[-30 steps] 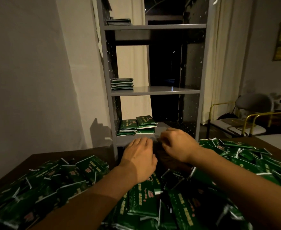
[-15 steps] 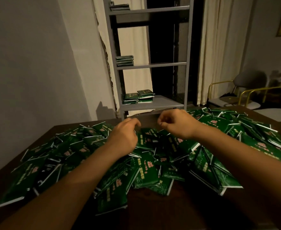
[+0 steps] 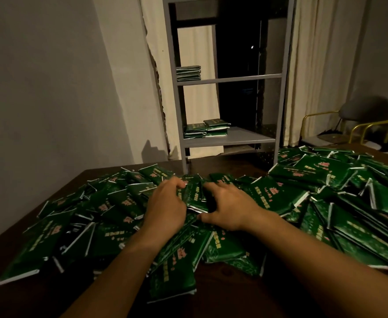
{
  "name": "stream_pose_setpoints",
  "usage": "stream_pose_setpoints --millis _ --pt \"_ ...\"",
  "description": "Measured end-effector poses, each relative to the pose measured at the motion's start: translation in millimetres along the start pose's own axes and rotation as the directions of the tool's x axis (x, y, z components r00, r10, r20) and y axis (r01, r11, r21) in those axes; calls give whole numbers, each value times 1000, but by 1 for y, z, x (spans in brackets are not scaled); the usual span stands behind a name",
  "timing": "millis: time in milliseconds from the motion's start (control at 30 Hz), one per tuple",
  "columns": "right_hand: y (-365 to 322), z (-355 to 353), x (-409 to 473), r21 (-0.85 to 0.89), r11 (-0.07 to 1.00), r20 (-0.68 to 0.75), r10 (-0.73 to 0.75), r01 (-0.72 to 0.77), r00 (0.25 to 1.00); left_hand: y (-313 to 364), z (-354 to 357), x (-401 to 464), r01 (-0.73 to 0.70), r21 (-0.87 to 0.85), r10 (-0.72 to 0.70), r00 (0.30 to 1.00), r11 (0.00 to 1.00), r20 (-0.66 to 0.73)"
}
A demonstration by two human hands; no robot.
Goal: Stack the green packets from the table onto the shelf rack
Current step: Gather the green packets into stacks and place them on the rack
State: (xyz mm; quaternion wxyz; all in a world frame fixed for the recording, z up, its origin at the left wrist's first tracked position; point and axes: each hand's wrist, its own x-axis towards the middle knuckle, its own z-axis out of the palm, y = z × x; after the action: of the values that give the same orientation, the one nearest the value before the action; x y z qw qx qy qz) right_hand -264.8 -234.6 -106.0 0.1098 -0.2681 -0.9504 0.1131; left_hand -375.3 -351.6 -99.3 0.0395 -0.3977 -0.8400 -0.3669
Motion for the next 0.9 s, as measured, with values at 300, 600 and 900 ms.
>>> stream_pose_setpoints --millis 300,600,900 --pt "20 4 7 -49 977 -204 -215 209 955 -15 0 23 54 -194 -50 998 979 22" --pt "25 -4 3 22 979 -526 -162 204 835 -19 -5 29 41 -314 -51 998 949 -25" --pt "-2 2 1 349 767 -682 -186 539 708 -17 -38 24 479 -847 -116 878 230 464"
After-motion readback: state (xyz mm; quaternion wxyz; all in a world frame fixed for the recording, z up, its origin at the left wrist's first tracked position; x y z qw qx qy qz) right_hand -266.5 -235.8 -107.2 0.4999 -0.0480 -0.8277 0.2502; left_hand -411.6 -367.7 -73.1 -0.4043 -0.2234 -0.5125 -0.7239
